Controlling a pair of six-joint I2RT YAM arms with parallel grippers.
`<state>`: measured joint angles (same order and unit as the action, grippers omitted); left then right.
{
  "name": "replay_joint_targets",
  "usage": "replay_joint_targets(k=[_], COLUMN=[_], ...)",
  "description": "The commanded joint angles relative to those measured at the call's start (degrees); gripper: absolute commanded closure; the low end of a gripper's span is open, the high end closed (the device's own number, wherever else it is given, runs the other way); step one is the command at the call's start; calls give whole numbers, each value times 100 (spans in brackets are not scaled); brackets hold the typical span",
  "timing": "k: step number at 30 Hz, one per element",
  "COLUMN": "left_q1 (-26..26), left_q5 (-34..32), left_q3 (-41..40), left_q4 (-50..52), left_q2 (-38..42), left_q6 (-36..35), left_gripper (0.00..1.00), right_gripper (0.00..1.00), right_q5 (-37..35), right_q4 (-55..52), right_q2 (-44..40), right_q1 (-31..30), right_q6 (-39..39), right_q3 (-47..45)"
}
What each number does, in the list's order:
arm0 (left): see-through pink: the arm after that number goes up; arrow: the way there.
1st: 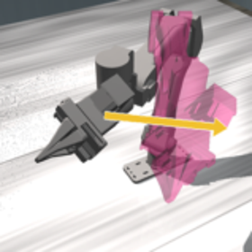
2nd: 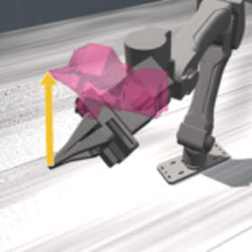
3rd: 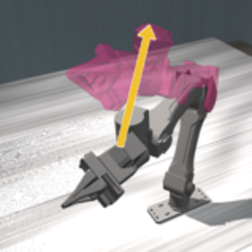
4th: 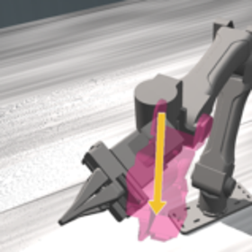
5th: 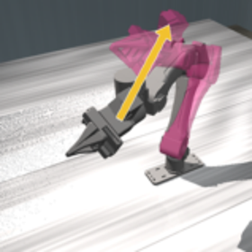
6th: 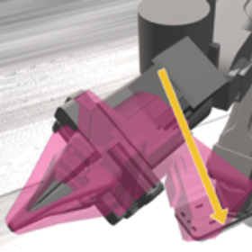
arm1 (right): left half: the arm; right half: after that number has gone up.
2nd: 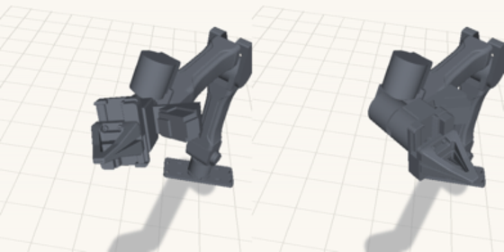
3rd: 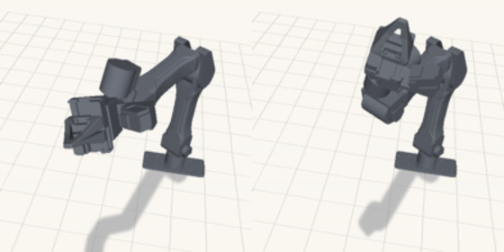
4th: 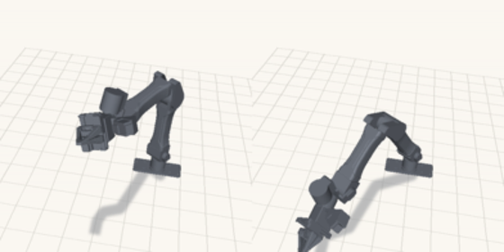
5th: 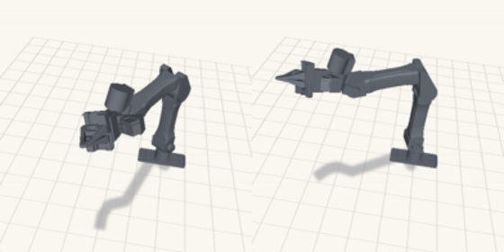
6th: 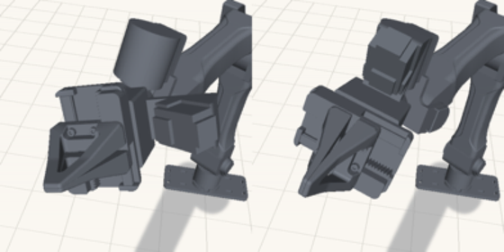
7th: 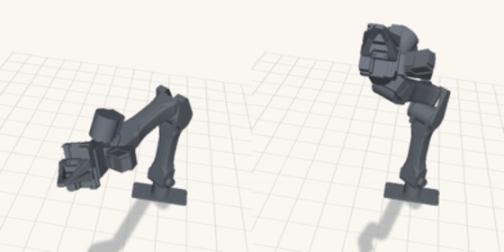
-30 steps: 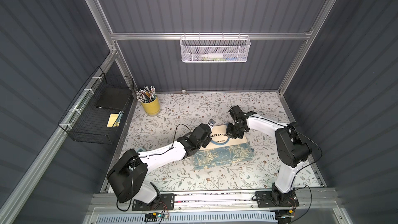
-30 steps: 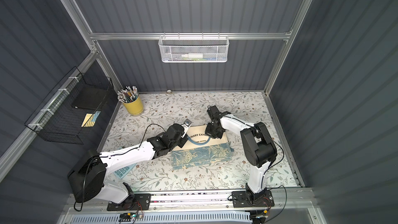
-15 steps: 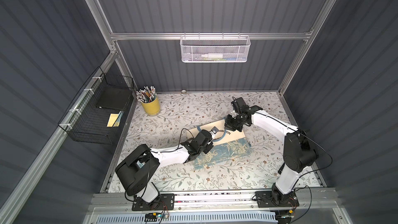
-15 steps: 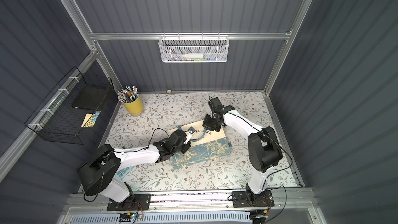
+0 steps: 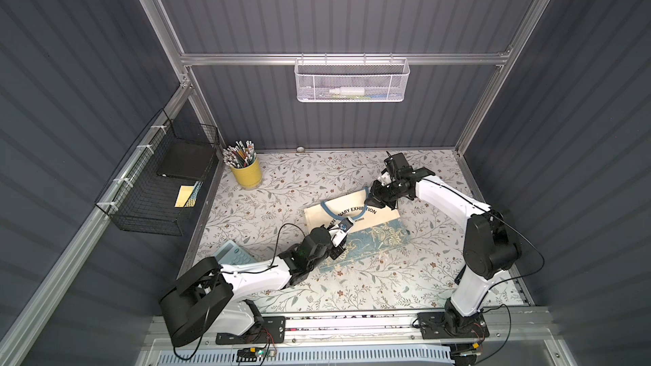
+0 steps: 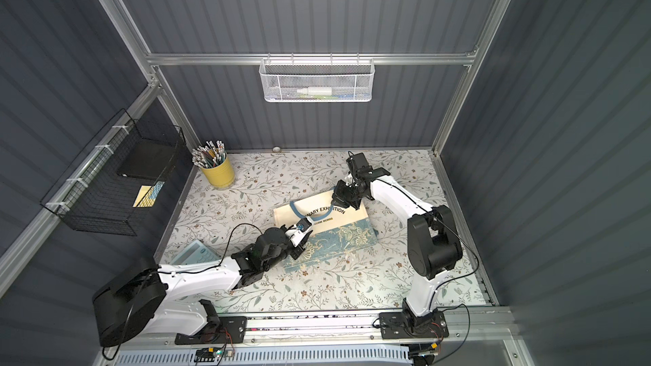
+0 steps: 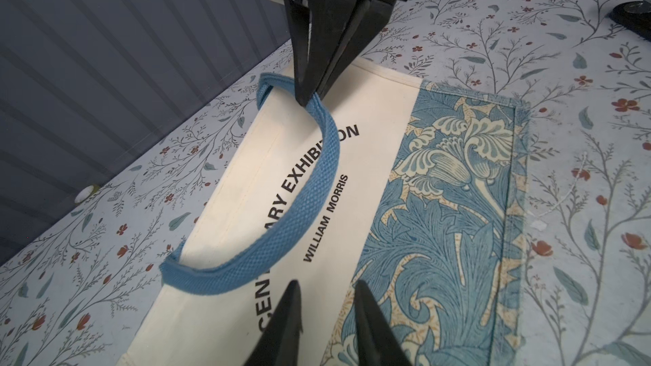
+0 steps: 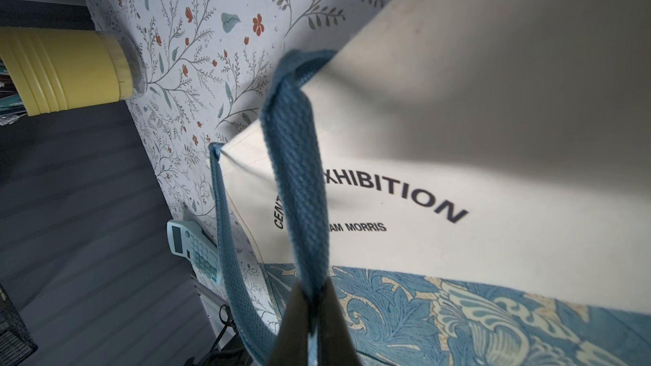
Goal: Put away the canvas bag
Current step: Adjust the canvas bag at the center of the board.
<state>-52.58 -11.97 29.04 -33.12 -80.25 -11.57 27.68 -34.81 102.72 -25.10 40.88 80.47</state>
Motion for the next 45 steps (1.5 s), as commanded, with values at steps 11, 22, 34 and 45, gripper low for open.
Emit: replay_joint_targets(k=[11, 22, 34, 45], left_q1=[-21, 23, 354, 1175], left_q5=[-901, -1249, -1056, -775], left_q3=[1028, 1725, 2459, 5138], left_q4=[-999, -1114, -550, 1373], left_q2=[-1622, -2010, -2342, -3983], left_q6=[-347, -910, -984, -699], left_gripper=[71, 69, 68, 66], right_gripper=[96, 65, 47, 55], right_q5=[540, 591, 84, -939], right_q4=[200, 304, 317, 529], right_q2=[-270, -398, -1244, -865], right_q1=[96, 167, 612, 172], right_q6=[87, -44, -335, -826], right_q3=[-226, -340, -1092, -1941])
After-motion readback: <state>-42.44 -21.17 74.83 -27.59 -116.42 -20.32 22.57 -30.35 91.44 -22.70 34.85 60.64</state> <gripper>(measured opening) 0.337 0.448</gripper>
